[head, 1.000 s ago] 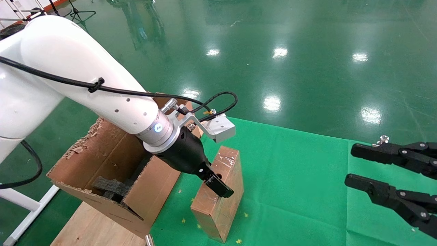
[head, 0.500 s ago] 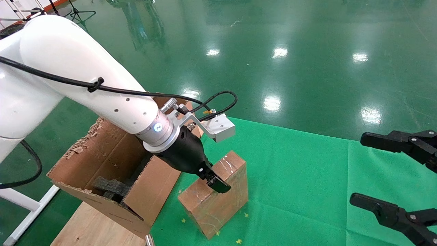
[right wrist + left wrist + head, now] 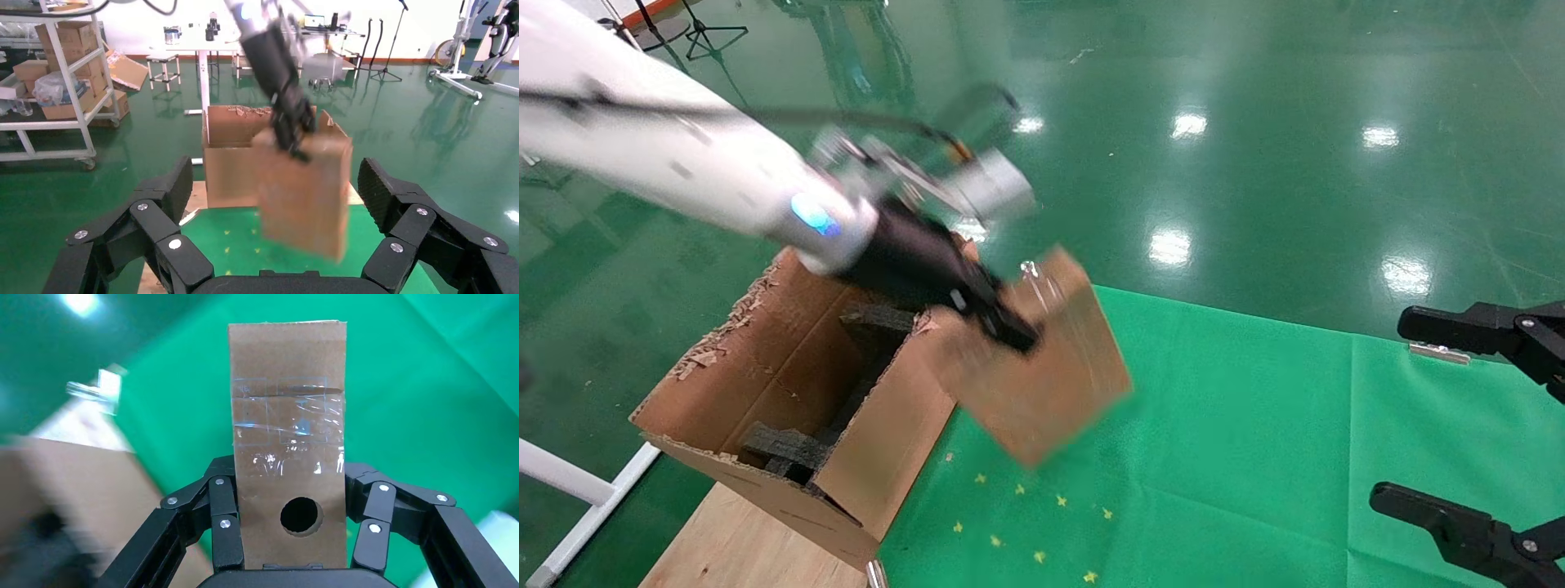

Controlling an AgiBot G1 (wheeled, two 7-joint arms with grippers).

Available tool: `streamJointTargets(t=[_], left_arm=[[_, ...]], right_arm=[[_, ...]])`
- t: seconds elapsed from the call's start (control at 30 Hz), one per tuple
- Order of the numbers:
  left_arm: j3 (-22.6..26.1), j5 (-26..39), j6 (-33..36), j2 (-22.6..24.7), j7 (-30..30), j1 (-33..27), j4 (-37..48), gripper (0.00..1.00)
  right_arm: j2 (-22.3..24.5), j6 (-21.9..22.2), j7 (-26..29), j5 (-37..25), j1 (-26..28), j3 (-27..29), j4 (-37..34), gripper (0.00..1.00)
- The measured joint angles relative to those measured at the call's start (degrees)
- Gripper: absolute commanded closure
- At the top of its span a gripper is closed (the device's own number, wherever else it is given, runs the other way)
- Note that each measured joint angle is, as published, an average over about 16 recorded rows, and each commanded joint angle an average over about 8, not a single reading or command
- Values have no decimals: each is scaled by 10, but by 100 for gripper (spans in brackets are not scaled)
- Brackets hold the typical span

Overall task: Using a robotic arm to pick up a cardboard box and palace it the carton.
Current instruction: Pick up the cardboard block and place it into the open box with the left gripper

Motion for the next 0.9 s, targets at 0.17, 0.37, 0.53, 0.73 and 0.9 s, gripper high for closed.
streamJointTargets(t=[0.17,0.37,0.53,0.73,0.9], left_arm=[[-31,-11,-5,-30,79,-48,78,100],[-53,-6,2,-53,187,-111,201,100],[-51,17,16,-60,277,-150,305,100],[-30,61,21,-55,357,-163,412,100],[-6,99,3,-36,390,-148,490,100]], right_arm=[[0,0,0,0,0,0,0,0],[0,0,0,0,0,0,0,0],[0,0,0,0,0,0,0,0],[0,0,0,0,0,0,0,0],[0,0,0,0,0,0,0,0]])
